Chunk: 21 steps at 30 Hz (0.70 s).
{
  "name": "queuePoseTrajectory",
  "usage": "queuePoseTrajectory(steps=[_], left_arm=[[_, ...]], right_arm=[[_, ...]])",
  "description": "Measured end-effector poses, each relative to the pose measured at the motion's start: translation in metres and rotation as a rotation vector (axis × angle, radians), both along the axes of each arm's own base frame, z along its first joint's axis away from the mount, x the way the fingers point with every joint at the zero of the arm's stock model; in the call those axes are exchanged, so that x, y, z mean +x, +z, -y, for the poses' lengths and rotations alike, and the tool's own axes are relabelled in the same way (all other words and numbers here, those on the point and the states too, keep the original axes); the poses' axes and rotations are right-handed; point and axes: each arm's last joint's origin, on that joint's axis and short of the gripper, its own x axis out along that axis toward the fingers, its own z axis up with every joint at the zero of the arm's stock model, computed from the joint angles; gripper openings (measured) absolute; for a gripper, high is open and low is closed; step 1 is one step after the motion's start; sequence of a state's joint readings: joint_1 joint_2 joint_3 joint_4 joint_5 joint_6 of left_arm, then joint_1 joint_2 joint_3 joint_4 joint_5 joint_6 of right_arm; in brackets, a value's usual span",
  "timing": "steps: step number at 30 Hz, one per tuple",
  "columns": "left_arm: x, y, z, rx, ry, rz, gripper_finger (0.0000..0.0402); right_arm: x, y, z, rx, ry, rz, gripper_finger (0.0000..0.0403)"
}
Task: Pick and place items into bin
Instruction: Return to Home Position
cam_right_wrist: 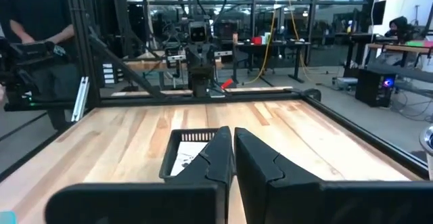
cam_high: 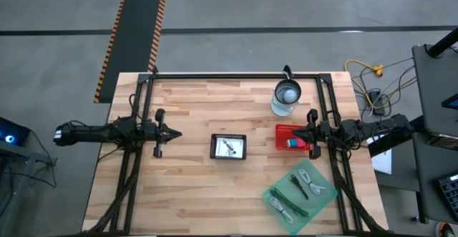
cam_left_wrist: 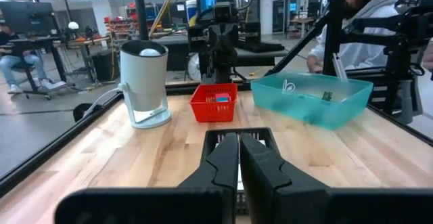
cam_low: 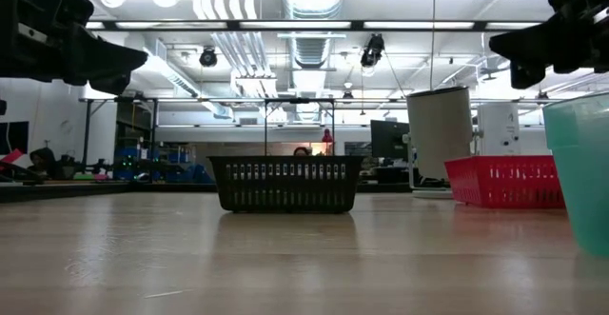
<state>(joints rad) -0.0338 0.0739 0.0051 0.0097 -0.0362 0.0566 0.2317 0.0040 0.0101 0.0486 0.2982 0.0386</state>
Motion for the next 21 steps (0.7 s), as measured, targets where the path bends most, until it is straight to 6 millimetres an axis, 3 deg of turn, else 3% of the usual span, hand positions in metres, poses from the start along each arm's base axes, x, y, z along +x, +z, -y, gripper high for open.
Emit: queuePoseTrajectory(steps=[21], left_arm=[[0.0045, -0.0044, 0.0, 0.003, 0.0, -0.056, 0.0]], right_arm=[[0.0021, -0.0025, -0.0006, -0.021, 0.004, -0.032, 0.0008]])
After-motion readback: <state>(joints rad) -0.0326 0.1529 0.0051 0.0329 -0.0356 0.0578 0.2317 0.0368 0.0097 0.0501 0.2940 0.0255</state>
